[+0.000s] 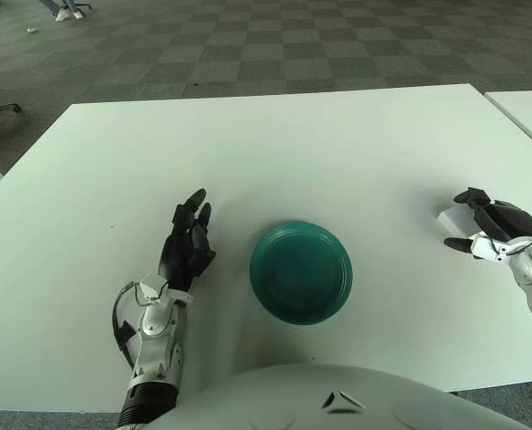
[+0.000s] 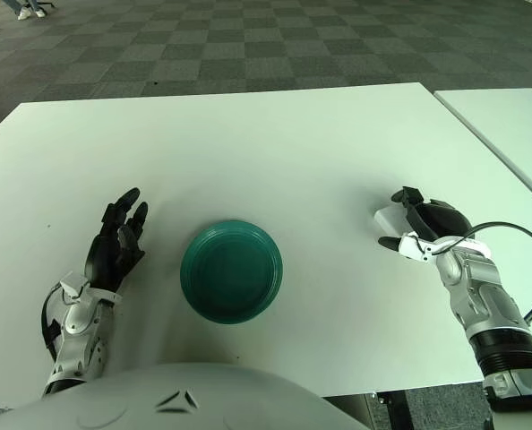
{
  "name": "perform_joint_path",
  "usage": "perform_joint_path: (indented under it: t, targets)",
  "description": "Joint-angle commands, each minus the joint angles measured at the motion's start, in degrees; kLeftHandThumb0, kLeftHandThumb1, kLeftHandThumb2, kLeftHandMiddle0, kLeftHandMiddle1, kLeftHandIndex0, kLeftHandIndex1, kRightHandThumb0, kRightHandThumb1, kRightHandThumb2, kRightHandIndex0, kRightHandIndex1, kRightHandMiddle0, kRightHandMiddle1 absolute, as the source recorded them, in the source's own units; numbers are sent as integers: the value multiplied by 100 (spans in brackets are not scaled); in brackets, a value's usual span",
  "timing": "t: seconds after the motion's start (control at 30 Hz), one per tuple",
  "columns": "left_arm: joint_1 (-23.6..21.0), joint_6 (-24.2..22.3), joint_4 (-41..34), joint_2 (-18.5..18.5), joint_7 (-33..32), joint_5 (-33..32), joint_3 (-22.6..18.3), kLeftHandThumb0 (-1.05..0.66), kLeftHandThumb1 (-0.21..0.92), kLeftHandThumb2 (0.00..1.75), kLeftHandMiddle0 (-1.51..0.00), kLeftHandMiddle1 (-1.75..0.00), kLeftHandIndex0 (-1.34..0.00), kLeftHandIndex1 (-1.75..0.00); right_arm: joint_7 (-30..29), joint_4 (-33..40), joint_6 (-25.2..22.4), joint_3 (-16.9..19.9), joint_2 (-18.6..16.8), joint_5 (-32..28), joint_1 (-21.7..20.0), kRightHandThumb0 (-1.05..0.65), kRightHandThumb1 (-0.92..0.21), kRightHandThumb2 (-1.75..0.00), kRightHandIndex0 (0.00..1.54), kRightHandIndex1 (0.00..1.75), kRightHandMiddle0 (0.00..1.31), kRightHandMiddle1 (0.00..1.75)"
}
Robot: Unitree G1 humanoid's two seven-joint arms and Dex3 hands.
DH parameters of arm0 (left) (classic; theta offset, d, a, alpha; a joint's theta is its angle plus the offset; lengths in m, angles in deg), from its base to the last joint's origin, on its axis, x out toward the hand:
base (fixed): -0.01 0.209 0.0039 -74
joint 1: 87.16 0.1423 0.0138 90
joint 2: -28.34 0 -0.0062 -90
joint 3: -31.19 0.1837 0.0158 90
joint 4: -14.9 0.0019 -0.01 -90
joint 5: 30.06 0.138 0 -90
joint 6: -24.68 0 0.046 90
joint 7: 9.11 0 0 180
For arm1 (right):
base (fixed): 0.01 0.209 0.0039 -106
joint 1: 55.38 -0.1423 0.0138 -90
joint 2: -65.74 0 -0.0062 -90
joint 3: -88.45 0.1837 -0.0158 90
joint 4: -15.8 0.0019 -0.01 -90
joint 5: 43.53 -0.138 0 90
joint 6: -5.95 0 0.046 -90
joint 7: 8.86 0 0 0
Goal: Put the charger into the plate.
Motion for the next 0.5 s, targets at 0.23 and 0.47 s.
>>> perform_joint_path:
  t: [0.23,0.47]
  targets:
    - [166,-168,330,-44,-31,32,-55,-92,92,90,-26,-1,0,-72,-317,-441,591,-142,-389,-388,172,-41,-61,-94,71,173,39,175]
    - [203,-349,193,43,-2,34,-67,-90,92,90,-26,-1,0,-74,-573,-571,845,-150,-462,-418,148,-41,-58,-98,78,174,41,175]
